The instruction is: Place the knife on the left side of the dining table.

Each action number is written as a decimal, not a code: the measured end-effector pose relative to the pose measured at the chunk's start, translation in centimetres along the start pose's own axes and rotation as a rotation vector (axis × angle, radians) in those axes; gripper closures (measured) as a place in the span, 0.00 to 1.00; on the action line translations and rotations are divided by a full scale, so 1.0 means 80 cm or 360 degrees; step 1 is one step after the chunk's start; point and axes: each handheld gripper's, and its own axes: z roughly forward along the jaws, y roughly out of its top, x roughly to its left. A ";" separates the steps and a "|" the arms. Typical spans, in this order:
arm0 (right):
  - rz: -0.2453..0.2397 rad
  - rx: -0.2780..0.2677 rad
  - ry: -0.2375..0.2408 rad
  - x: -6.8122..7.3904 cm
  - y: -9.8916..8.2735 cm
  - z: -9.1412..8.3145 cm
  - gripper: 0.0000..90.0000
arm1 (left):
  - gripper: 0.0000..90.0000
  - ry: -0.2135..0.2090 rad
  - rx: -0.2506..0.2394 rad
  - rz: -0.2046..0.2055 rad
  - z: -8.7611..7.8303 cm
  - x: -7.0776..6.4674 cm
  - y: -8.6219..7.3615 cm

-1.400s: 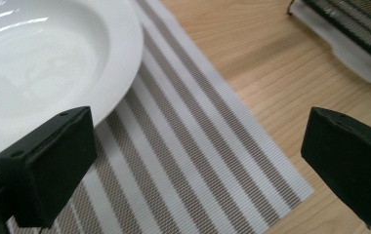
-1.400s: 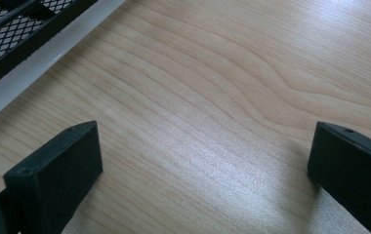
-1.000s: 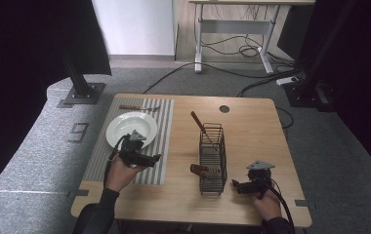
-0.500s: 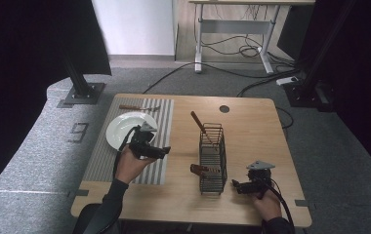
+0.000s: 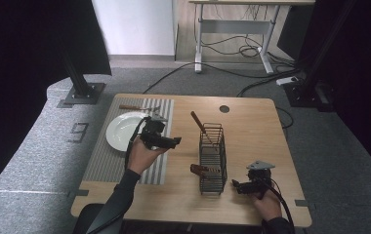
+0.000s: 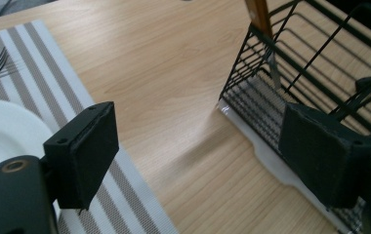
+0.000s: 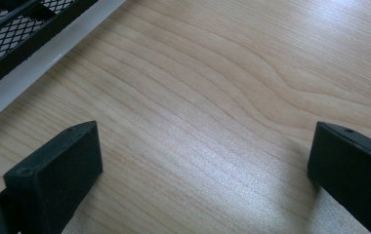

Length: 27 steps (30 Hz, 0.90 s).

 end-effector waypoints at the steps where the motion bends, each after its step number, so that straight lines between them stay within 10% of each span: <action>1: 0.0000 0.0000 0.0000 0.000 0.000 0.000 0.00 | 0.16 -0.0004 -0.0005 -0.0004 0.001 -0.001 0.004; 27: 0.0001 0.0000 -0.0001 0.000 0.000 0.000 0.00 | 0.39 -0.0095 -0.0095 -0.0168 0.036 -0.019 0.075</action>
